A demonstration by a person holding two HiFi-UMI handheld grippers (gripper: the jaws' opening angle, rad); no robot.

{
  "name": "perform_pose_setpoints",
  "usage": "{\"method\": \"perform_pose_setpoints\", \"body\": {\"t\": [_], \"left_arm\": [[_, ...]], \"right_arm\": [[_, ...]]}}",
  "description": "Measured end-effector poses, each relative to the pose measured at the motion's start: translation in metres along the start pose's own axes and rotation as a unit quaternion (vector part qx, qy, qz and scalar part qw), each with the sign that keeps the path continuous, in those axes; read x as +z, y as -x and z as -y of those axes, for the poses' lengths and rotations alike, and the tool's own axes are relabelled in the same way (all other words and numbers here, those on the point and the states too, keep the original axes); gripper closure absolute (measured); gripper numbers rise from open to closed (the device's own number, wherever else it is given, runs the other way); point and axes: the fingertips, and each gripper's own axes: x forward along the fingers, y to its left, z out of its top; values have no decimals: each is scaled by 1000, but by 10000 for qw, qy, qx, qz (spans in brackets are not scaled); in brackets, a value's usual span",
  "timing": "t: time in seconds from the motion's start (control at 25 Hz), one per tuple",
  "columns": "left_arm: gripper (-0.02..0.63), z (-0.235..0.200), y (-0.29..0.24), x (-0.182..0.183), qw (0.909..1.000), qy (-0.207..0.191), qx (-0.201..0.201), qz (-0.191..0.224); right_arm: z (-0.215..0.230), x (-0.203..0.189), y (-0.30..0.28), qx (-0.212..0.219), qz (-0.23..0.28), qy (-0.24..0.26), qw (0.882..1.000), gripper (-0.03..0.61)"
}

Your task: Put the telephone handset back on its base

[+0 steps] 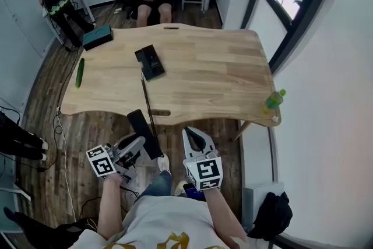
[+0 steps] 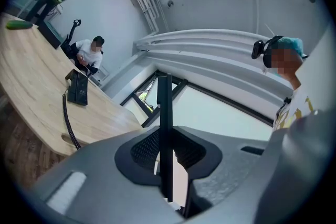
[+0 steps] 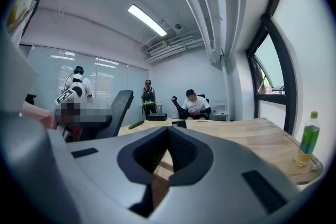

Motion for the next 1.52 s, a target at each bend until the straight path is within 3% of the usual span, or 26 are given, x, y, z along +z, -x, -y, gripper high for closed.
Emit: {"method": "perform_pose_setpoints", "body": {"t": [0.44,0.84,1.16,1.52], "left_arm": [[541,-39,-36,24,9998,-16,-157,-141],[541,-118,-80,81,9988,272,-295,-282],[541,-193,-101,141,9969,666,-394,-157],[541,-243,-115,173,9954,881,-372,-16]], "right_arm": [[35,-2,-43,-145,-56,-16,9999,574],[71,4,-142,-222,-268,-146,9993,574],[78,4,-237,-215,-534,-184,9982,574],[91,2,-283,-362,-703,-145,9968,574]]}}
